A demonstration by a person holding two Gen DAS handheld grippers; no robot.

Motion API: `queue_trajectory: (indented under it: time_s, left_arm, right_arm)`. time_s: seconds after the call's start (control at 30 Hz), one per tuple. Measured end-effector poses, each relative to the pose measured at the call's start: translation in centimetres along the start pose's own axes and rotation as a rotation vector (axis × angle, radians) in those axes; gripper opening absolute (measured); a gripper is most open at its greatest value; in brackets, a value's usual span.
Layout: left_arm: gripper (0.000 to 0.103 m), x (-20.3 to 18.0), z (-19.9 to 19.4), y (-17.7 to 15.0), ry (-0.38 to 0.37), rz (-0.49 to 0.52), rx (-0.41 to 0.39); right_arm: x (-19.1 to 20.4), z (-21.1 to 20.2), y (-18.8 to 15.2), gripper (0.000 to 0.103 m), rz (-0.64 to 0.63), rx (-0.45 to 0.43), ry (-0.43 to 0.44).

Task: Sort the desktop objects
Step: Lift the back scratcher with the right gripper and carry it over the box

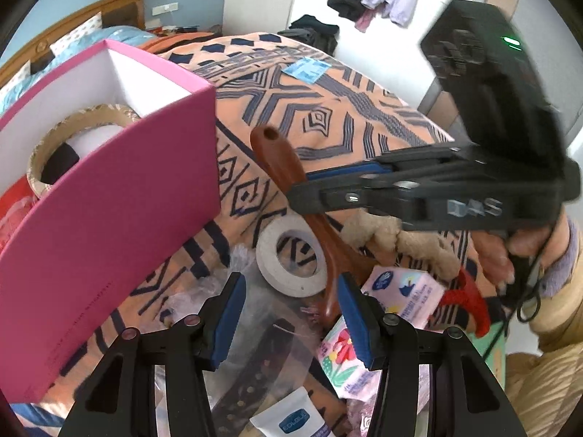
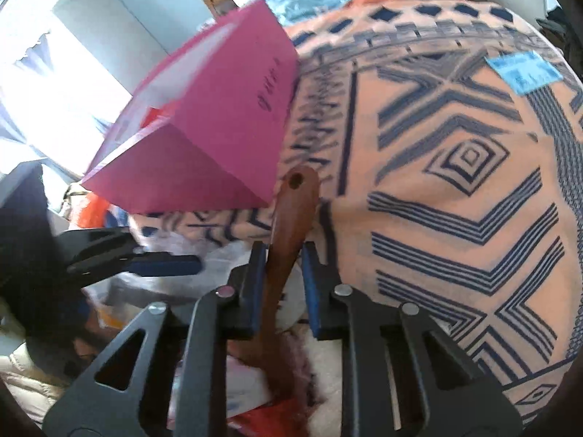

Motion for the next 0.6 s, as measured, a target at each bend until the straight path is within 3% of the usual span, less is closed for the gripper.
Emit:
queue_trajectory:
  time_s: [0.47,0.53,0.6]
  left_arm:
    - [0.052,-1.3,-1.6,1.6,-0.074,-0.024,-0.08]
    - [0.03,-1.5,-1.6,1.8,-0.078,-0.019,-0.087]
    - [0.027,-1.4,-1.6,1.9,-0.07,-0.022,-0.091]
  right_arm:
    - [5.0,-2.8,1.3,0.016,-0.108,-0.092,0.08]
    - [5.6,-2.7,1.3,0.016,-0.116,-0.094,0.086]
    - [5.8,-2.4,1.3,0.016,-0.12,-0.086,0.091]
Point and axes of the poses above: each gripper's, at about its wrist camera, not at the fingertips, and z roughly the way its jaws point, x to its left, y to its top, the point moved 10 cm from there along z, roughly the way its jaws point, and after that the axes turned 1 degree about -y, right-handed, at the moved point
